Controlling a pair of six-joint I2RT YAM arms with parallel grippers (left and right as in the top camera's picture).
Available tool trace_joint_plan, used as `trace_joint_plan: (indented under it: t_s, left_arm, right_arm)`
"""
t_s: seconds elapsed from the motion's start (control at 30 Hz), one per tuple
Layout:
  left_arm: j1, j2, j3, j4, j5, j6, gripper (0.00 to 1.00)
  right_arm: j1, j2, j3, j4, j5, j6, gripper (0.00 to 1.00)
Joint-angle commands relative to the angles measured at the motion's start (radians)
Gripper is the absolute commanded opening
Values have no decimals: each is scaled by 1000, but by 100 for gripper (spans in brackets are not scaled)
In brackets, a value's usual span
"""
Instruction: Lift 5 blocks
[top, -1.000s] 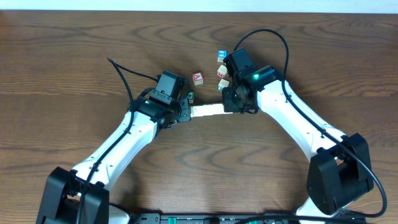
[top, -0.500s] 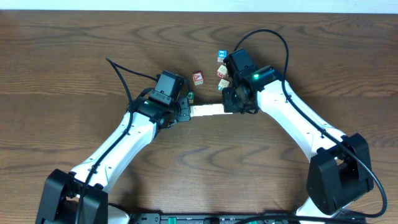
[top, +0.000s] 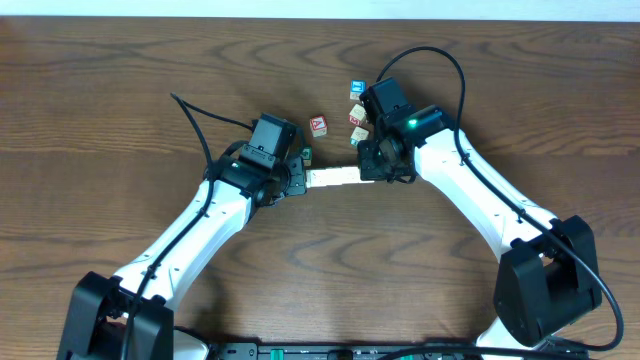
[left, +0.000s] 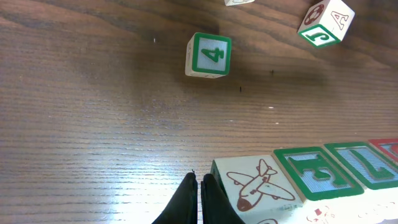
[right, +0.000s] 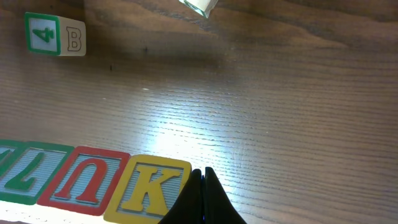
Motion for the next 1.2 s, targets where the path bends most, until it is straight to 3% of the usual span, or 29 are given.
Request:
trace_joint_plan:
  t_s: [0.0, 1.17]
  left_arm:
    - [-75, -53, 85, 54, 234, -39, 7]
    - [-76, -70, 85, 53, 231, -39, 7]
  right_arm:
    - [79, -27, 46, 32, -340, 0, 1]
    - [79, -40, 67, 32, -345, 0, 1]
